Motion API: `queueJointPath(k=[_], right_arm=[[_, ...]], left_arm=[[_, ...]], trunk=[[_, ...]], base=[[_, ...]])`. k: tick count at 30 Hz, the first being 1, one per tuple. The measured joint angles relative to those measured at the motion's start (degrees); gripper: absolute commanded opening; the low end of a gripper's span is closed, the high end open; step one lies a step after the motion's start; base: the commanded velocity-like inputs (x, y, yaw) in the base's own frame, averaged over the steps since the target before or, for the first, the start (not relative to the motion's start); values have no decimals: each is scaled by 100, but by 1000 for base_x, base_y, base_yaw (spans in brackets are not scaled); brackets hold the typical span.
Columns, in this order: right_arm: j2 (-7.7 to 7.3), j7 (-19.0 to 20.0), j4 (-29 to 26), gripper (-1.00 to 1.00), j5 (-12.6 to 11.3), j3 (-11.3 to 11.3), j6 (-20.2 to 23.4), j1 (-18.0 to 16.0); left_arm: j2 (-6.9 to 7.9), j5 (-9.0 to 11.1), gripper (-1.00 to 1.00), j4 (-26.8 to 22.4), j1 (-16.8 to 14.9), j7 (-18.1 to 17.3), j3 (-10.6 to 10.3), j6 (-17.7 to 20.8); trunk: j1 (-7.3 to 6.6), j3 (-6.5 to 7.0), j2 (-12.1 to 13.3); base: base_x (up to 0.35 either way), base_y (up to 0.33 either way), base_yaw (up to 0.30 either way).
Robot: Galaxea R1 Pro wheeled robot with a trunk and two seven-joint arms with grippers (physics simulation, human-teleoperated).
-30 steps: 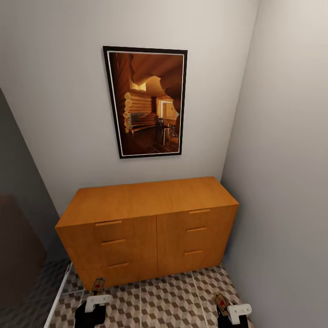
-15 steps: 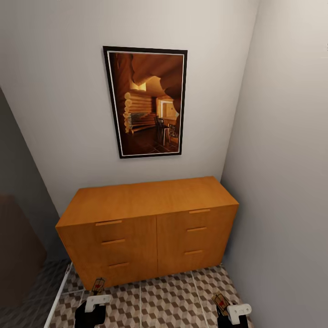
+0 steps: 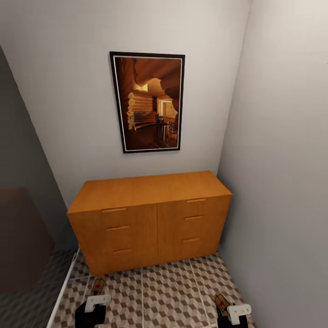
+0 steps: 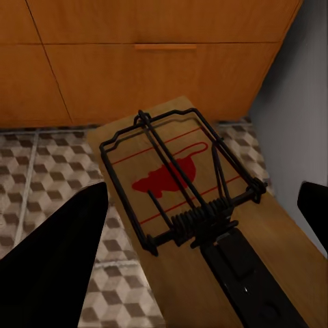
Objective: Take the four mousetraps from the cabinet in the bathroom and place them on the bathroom floor. Make sure all four end up on the same floor surface, and ensure that at least two of them are either under or directly next to the same bathroom sink.
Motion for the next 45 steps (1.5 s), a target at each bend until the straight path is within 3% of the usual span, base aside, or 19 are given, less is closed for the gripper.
queueJointPath(k=[21,45], right_arm=[[3,1,55,-100,-2,0,-1,0],[9,-7,57,-100,-9,-5,-2,-1]], left_arm=[[-1,1,-100,1,0,0,0,3],[1,-5,-100,-1,1,-7,0,-1]], trunk=[[-2,0,0],[-3,0,-1]], base=[[-59,0,5],[-29,0,252]])
